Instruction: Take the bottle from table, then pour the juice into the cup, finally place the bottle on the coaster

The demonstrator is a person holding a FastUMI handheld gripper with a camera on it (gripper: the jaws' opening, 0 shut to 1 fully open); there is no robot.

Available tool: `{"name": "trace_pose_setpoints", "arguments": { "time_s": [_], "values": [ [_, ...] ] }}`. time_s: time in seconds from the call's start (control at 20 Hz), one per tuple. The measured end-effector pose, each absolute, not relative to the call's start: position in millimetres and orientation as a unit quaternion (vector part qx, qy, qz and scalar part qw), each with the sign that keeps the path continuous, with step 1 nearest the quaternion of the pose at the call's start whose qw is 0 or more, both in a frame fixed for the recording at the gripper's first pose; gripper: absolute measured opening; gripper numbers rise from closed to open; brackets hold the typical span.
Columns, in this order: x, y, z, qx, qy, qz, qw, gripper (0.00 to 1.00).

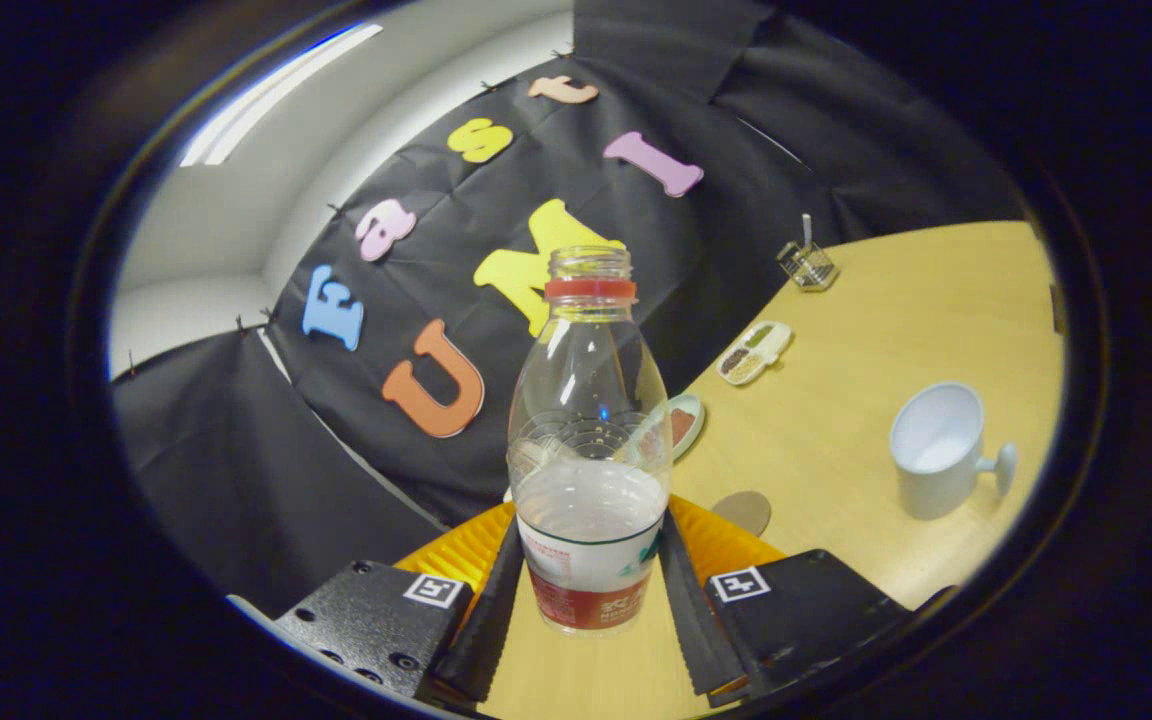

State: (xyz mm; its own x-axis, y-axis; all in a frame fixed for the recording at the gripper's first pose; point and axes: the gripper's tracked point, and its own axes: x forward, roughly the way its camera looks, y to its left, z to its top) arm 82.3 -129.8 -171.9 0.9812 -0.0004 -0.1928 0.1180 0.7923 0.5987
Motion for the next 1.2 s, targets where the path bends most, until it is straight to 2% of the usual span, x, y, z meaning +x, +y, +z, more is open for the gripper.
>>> {"name": "trace_pose_setpoints", "arguments": {
  "time_s": [0.3,0.65,1.2],
  "values": [
    [88,-146,-142,0.152,0.089,-0.068,0.982,0.75],
    [109,-157,-133,0.059,0.094,-0.088,0.99,0.75],
    [167,-170,-165,-0.045,0.111,-0.108,0.987,0.76]
  ]
}}
